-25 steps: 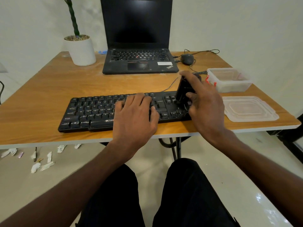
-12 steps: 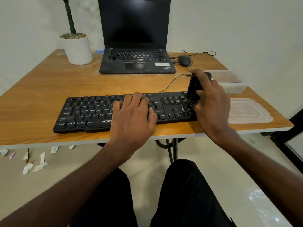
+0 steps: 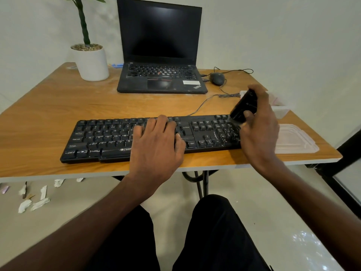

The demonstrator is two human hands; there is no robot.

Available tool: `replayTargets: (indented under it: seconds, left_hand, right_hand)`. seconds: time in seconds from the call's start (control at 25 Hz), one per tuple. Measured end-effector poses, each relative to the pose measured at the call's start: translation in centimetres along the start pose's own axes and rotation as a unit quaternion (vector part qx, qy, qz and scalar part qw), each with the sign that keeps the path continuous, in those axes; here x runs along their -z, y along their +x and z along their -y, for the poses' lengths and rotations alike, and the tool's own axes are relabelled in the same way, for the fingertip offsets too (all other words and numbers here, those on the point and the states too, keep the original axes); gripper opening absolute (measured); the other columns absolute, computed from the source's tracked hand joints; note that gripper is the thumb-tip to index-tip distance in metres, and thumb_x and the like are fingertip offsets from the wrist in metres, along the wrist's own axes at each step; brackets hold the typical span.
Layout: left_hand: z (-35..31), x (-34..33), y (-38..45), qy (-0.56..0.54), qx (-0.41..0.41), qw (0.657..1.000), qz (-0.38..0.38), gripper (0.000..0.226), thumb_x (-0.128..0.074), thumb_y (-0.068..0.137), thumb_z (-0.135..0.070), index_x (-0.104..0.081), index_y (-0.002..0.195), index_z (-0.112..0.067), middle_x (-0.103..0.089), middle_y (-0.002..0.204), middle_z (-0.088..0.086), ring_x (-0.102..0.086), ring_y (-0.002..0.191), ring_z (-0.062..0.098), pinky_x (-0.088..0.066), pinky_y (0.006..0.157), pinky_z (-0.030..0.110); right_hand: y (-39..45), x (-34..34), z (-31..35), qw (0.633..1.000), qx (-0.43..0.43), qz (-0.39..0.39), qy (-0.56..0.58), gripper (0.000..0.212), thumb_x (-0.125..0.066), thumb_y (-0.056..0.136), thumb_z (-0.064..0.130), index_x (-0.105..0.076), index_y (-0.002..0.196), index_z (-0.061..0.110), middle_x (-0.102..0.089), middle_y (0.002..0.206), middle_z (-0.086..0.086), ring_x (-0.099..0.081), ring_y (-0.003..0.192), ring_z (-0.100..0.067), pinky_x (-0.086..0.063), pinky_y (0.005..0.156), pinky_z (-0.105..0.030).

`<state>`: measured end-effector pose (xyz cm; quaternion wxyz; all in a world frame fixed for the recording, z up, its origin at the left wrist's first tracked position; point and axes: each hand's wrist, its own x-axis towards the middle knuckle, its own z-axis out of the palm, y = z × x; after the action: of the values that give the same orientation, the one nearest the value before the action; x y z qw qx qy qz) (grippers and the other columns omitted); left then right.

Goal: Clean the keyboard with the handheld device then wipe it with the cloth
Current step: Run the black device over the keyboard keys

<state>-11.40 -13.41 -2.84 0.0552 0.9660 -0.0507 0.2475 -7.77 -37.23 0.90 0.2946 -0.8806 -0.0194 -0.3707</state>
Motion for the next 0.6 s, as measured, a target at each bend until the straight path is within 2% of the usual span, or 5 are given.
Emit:
replayTargets:
  seconds: [0.08, 0.16, 0.32, 0.48, 0.6]
  left_hand:
    - [0.1, 0.0, 0.0, -0.002, -0.001, 1.0, 0.0, 0.046, -0.032, 0.103, -0.042, -0.063, 0.127, -0.019, -0.056, 0.125, -0.001, -0.052, 0.11, 0.02, -0.038, 0.094, 0.042]
    - [0.1, -0.1, 0.0, -0.003, -0.001, 1.0, -0.003, 0.046, -0.033, 0.103, -0.042, -0.063, 0.127, -0.019, -0.056, 0.125, -0.001, -0.052, 0.11, 0.021, -0.038, 0.093, 0.043]
    - [0.0, 0.0, 0.1, -0.006, -0.001, 1.0, 0.003, 0.046, -0.033, 0.102, -0.043, -0.063, 0.127, -0.019, -0.057, 0.125, 0.0, -0.052, 0.111, 0.021, -0.037, 0.093, 0.043]
    - [0.1, -0.1, 0.0, -0.005, -0.003, 1.0, 0.001, 0.045, -0.035, 0.103, -0.042, -0.063, 0.127, -0.018, -0.057, 0.125, 0.0, -0.052, 0.111, 0.022, -0.036, 0.092, 0.043]
    - [0.0, -0.1, 0.0, -0.005, 0.002, 1.0, 0.003, 0.043, -0.037, 0.103, -0.042, -0.063, 0.128, -0.018, -0.057, 0.125, 0.0, -0.051, 0.111, 0.022, -0.036, 0.092, 0.043]
  right_hand:
    - [-1.1, -0.4, 1.1, 0.996, 0.071, 0.048, 0.04, 0.071, -0.054, 0.092, -0.006, -0.041, 0.149, 0.034, -0.062, 0.122, -0.008, -0.058, 0.107, -0.025, -0.053, 0.08, -0.043]
    - [-1.7, -0.6, 0.9, 0.987, 0.124, 0.091, -0.053, 0.075, -0.058, 0.09, -0.003, -0.039, 0.151, 0.036, -0.061, 0.118, -0.008, -0.055, 0.106, -0.027, -0.051, 0.08, -0.048]
    - [0.5, 0.5, -0.6, 0.983, 0.009, 0.039, -0.177, 0.084, -0.062, 0.088, 0.0, -0.03, 0.153, 0.043, -0.064, 0.113, -0.011, -0.057, 0.1, -0.033, -0.05, 0.078, -0.054]
    - [-0.5, 0.8, -0.9, 0.987, 0.052, 0.046, -0.148, 0.078, -0.062, 0.09, -0.001, -0.034, 0.15, 0.041, -0.066, 0.111, -0.009, -0.059, 0.093, -0.032, -0.05, 0.074, -0.054]
    - [0.8, 2.0, -1.3, 0.985, 0.048, 0.105, -0.129, 0.075, -0.055, 0.093, -0.001, -0.034, 0.148, 0.045, -0.066, 0.108, -0.01, -0.059, 0.095, -0.035, -0.052, 0.075, -0.053]
